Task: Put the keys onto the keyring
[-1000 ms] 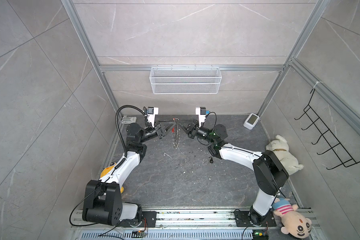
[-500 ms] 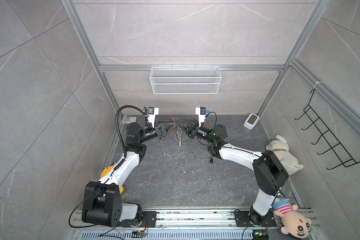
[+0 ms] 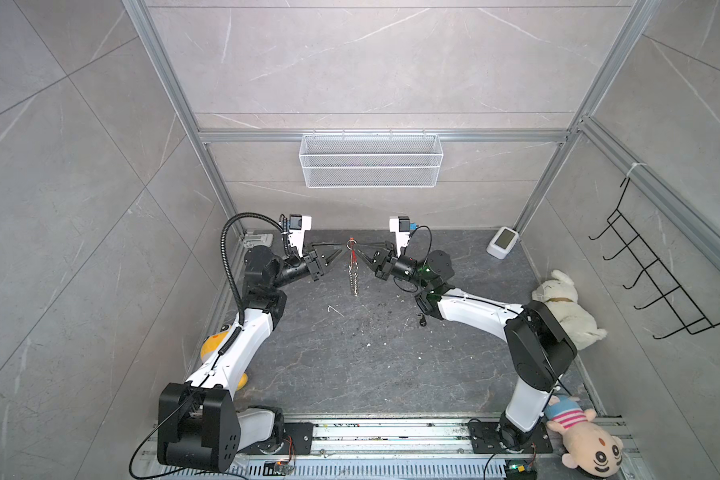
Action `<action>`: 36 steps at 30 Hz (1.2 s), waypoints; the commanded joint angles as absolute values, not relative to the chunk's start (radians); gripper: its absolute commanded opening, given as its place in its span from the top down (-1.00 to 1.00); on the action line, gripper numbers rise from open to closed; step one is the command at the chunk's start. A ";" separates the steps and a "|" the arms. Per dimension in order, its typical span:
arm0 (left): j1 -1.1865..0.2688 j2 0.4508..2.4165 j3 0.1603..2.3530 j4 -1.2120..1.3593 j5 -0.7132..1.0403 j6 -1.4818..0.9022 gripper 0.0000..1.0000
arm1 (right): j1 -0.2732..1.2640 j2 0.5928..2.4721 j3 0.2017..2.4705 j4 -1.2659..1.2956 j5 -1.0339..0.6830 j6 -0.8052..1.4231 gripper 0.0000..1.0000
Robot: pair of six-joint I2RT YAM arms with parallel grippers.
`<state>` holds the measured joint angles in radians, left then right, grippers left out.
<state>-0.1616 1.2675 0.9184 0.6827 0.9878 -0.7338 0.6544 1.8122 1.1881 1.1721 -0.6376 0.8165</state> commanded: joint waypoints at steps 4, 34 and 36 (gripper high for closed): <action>-0.158 1.296 0.954 0.782 0.990 -0.780 0.53 | 0.669 1.801 1.215 1.234 -0.666 0.836 1.00; -0.167 1.329 0.933 0.874 1.052 -0.851 1.00 | 0.687 1.849 1.273 1.249 -0.644 0.871 1.00; -0.167 1.307 0.926 0.811 1.026 -0.810 1.00 | 0.687 1.840 1.262 1.221 -0.636 0.862 1.00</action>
